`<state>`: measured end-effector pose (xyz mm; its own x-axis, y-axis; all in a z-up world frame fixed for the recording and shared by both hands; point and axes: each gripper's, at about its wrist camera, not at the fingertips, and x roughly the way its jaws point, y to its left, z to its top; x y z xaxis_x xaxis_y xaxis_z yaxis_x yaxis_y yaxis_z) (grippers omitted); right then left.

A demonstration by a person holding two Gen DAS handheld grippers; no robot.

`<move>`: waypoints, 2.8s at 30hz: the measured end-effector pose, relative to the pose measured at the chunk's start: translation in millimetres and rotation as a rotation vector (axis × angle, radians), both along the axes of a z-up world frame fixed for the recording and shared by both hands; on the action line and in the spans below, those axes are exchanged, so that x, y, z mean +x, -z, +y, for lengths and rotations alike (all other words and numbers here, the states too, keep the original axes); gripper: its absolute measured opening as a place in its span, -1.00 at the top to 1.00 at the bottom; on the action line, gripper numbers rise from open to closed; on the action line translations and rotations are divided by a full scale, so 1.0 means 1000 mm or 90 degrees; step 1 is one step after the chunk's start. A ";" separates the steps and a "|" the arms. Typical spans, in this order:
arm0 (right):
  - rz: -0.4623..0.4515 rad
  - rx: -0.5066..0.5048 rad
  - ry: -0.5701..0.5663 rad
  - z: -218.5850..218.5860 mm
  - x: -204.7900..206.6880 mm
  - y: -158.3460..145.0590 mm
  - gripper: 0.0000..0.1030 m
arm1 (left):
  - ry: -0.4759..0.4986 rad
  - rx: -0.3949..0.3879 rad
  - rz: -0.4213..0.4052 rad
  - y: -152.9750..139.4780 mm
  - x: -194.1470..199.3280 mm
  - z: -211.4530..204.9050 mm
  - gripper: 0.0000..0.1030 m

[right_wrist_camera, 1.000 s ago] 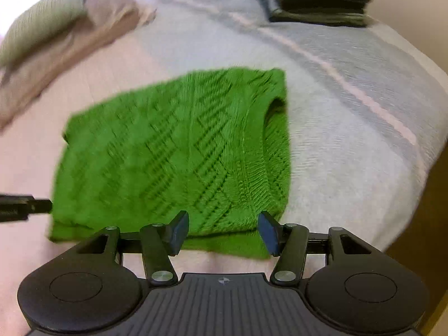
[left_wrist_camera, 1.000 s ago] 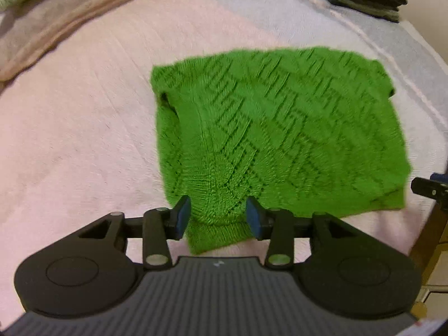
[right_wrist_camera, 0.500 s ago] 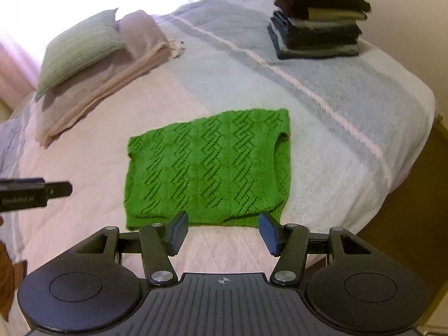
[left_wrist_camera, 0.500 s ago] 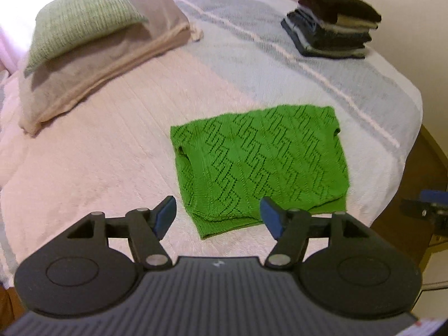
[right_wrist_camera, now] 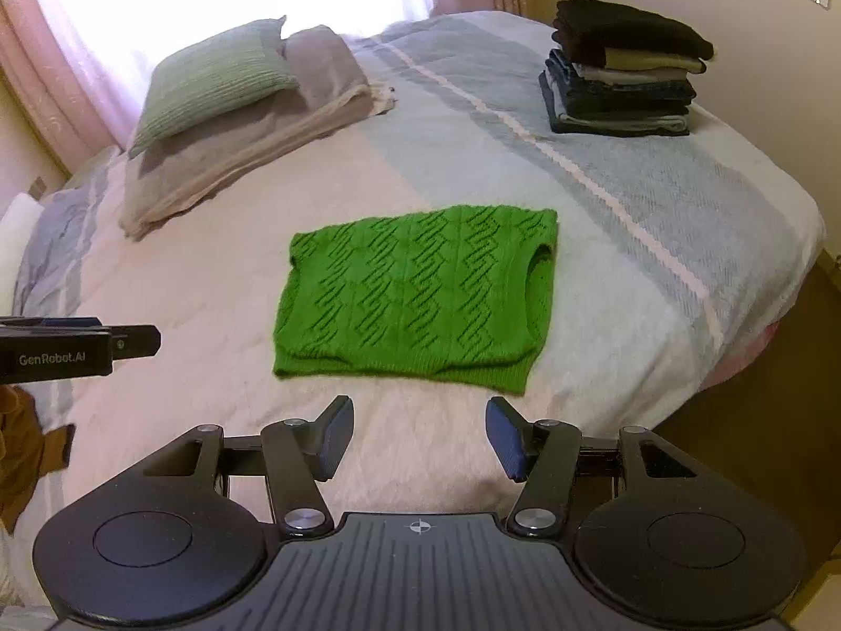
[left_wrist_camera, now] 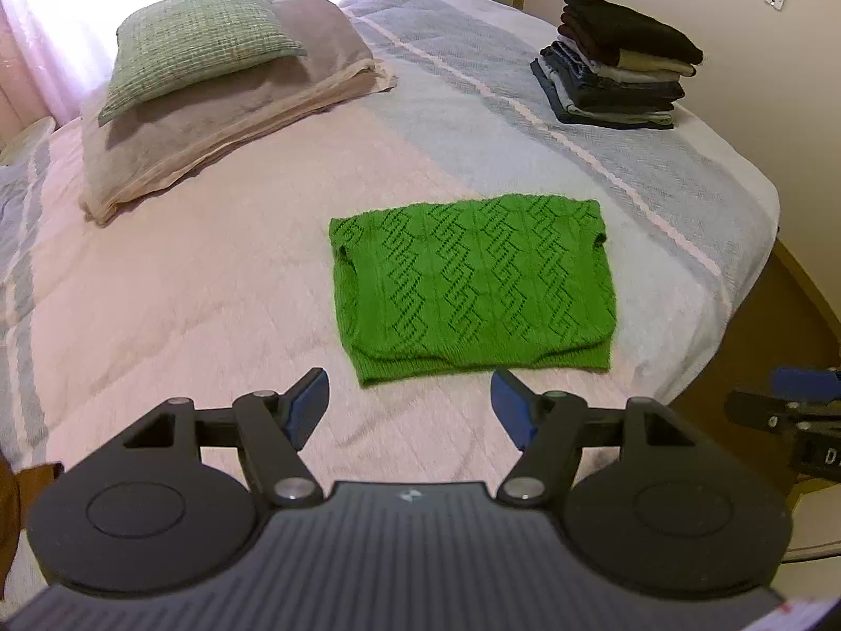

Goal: Fold clothes
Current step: 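Move both grippers back toward the side edges of the folded vest, then grasp one side edge with the left gripper and fold it toward the middle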

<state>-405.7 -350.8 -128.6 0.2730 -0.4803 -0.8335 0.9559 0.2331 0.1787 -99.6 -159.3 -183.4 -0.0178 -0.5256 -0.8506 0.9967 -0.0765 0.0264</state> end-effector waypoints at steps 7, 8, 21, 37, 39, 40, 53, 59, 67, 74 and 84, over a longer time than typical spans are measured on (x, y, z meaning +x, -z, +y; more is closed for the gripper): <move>-0.003 -0.004 -0.006 0.040 -0.013 -0.002 -0.03 | 0.007 -0.006 -0.008 -0.005 -0.016 0.041 -0.29; -0.003 -0.003 -0.006 0.044 -0.015 -0.002 -0.03 | 0.008 -0.007 -0.009 -0.004 -0.018 0.046 -0.30; -0.045 -0.015 0.022 0.032 -0.037 0.018 -0.03 | -0.016 0.011 0.003 0.020 -0.002 0.053 -0.41; -0.103 0.045 0.222 -0.103 -0.073 0.071 -0.03 | -0.056 0.065 0.168 0.118 0.085 -0.104 -0.40; -0.097 0.050 0.246 -0.111 -0.077 0.081 -0.03 | -0.058 0.076 0.189 0.137 0.093 -0.121 -0.40; -0.088 0.054 0.254 -0.116 -0.077 0.087 -0.03 | -0.057 0.080 0.199 0.149 0.098 -0.129 -0.40; 0.027 0.101 0.294 -0.179 -0.115 0.183 -0.03 | -0.137 0.106 0.350 0.295 0.144 -0.201 -0.40; 0.047 0.122 0.279 -0.203 -0.130 0.226 -0.03 | -0.171 0.120 0.490 0.343 0.162 -0.226 -0.47; 0.072 0.124 0.236 -0.230 -0.131 0.257 -0.03 | -0.187 0.105 0.552 0.364 0.161 -0.242 0.02; 0.111 0.094 0.206 -0.253 -0.143 0.241 -0.03 | -0.123 0.092 0.376 0.330 0.119 -0.251 0.66; 0.123 0.061 0.227 -0.276 -0.200 0.211 -0.03 | 0.027 -0.025 -0.043 0.243 -0.029 -0.232 0.68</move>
<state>-605.9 -626.8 -339.8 -0.0617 -0.4343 -0.8987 0.9918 -0.1273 -0.0066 -128.3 -391.1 -426.4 0.0159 -0.5579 -0.8297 0.9885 -0.1163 0.0971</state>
